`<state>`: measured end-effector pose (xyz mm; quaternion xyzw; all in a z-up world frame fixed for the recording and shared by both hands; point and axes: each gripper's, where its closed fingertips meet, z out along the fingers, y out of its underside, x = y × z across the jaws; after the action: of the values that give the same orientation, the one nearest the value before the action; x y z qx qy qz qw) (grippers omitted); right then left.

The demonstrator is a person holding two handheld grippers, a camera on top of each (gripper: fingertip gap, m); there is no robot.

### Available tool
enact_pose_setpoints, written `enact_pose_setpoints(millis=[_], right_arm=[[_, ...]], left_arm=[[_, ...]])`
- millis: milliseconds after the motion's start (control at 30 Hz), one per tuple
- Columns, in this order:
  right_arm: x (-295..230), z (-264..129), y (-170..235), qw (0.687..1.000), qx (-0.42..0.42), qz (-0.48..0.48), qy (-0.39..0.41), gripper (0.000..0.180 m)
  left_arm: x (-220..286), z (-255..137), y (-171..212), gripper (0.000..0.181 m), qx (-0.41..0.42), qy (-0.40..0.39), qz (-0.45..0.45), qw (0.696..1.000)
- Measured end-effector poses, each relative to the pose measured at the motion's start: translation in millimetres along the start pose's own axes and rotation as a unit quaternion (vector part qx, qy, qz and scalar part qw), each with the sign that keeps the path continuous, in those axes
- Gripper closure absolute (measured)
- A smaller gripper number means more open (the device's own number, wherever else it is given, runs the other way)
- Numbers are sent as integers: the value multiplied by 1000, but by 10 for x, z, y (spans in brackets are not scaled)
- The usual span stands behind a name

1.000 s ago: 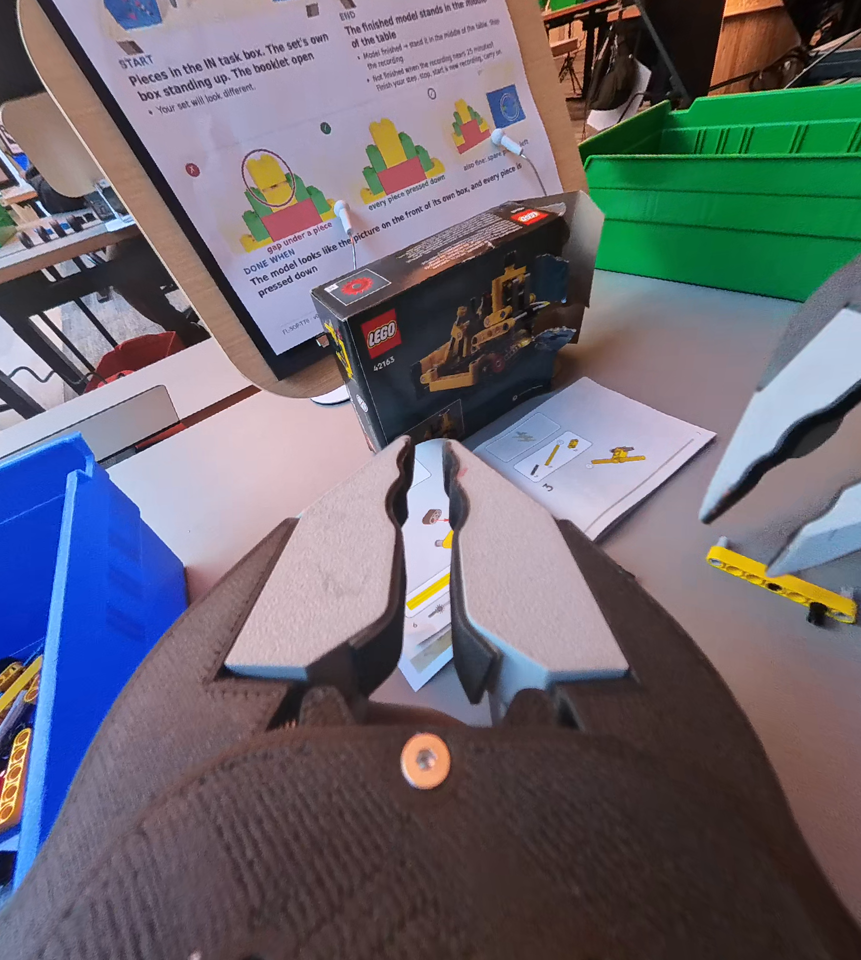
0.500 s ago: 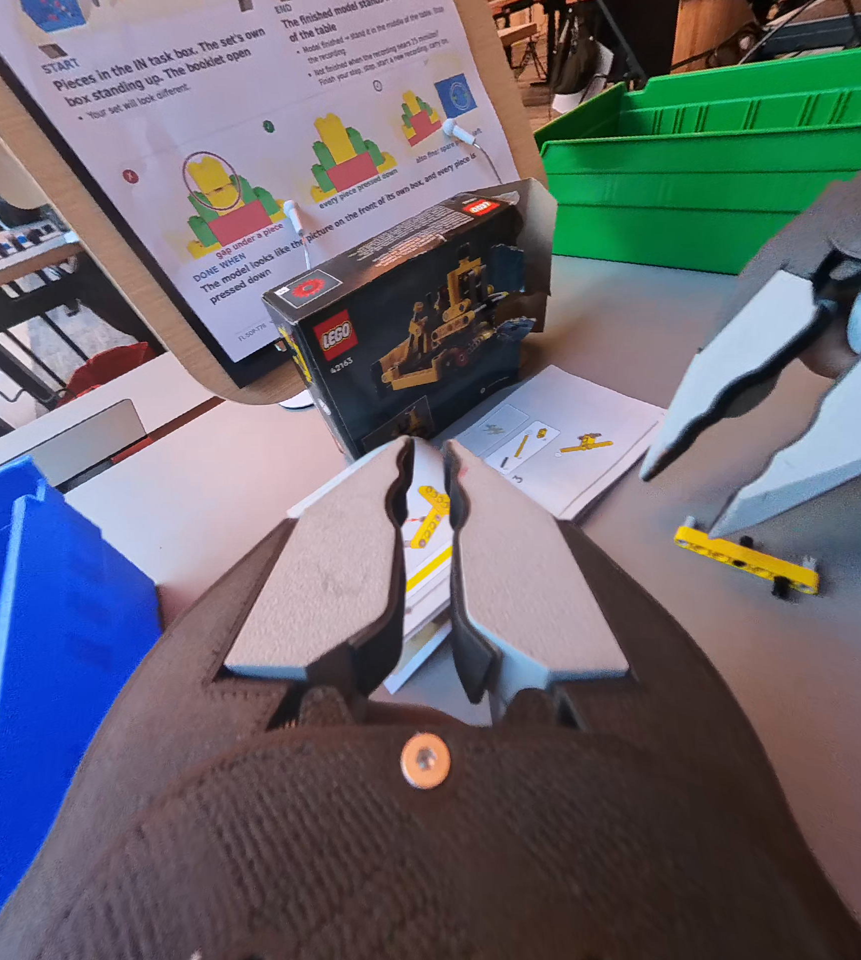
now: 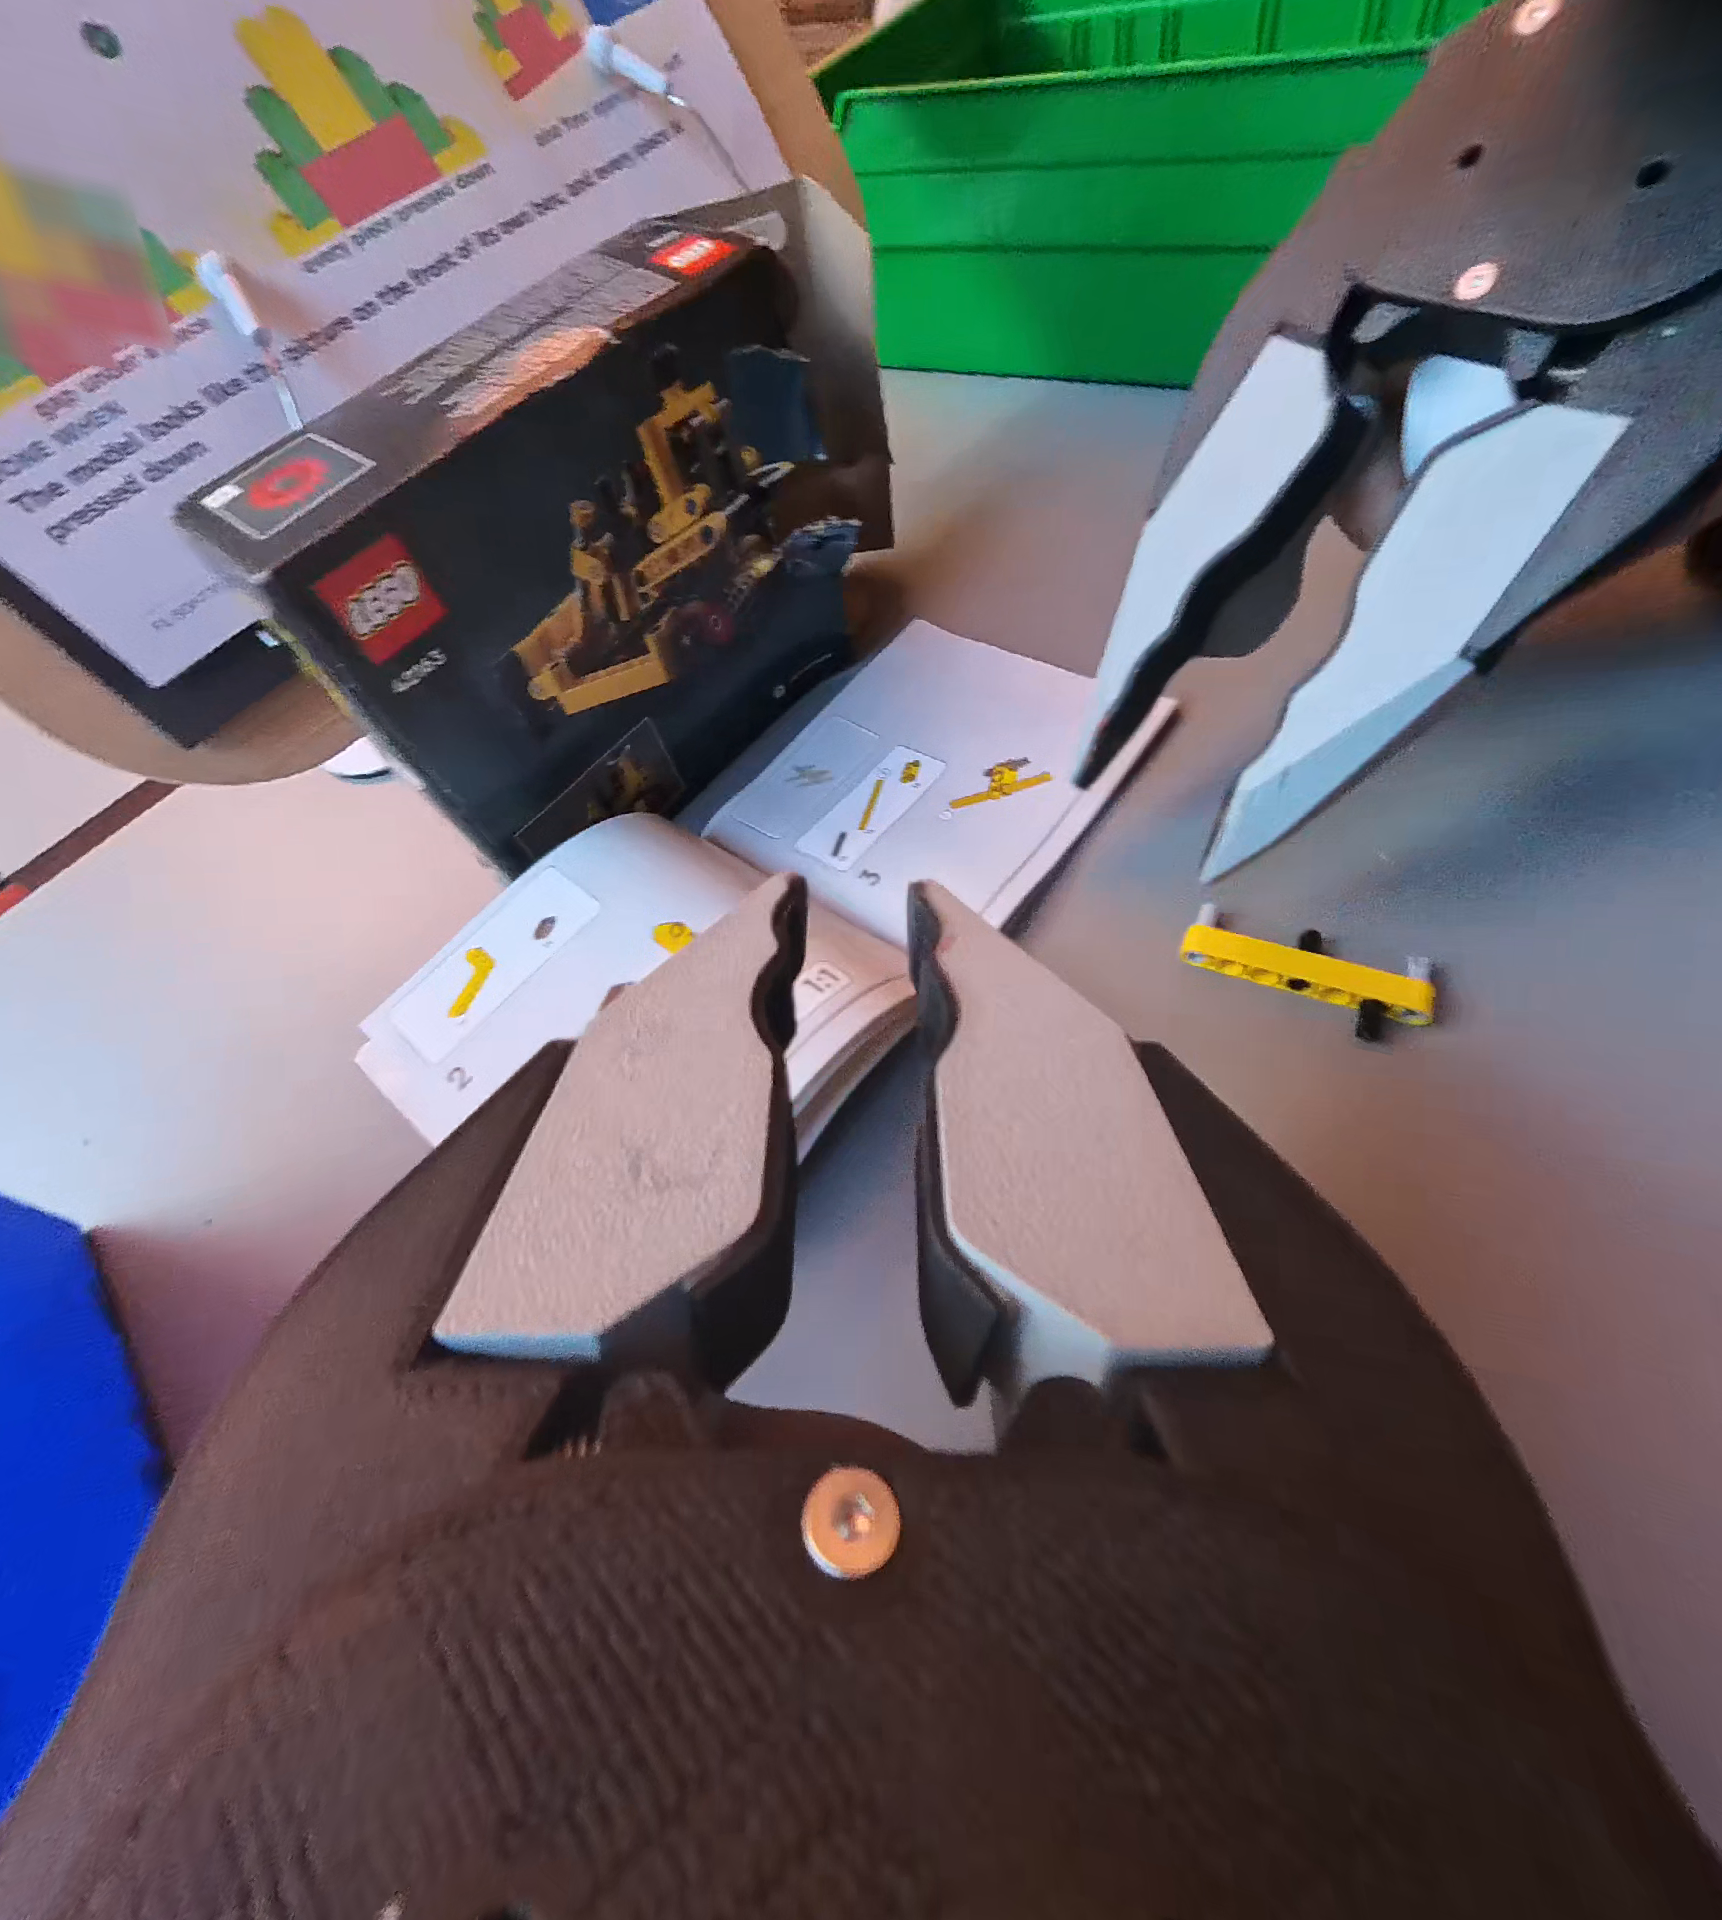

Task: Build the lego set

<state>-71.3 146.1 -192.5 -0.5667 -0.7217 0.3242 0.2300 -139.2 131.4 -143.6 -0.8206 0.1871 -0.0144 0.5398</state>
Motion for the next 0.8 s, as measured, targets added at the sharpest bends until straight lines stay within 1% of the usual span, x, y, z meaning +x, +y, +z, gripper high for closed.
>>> enact_pose_setpoints(millis=[33,233,467,567,633,733,800], right_arm=[[-4,-17,-7,1000,4,5,-7,142],[3,-64,-29,1000,10,9,-11,143],[-88,-32,-31,1000,3,-4,-18,144],[-46,-11,-37,1000,6,-14,2,147],[17,3,-84,999,27,-18,22,148],[206,-1,-106,995,49,-34,80,149],[324,-38,-150,990,77,-40,112,149]], left_arm=[[-49,-10,-2,165,1,-9,-6,1000],[-273,-37,13,165,7,-43,-59,997],[-518,-144,-48,164,32,-96,-79,992],[-629,-226,-110,163,60,-105,-110,987],[-681,-259,-129,163,72,-107,-127,983],[-700,-257,-118,163,73,-106,-136,982],[-683,-252,-128,164,76,-105,-134,983]])
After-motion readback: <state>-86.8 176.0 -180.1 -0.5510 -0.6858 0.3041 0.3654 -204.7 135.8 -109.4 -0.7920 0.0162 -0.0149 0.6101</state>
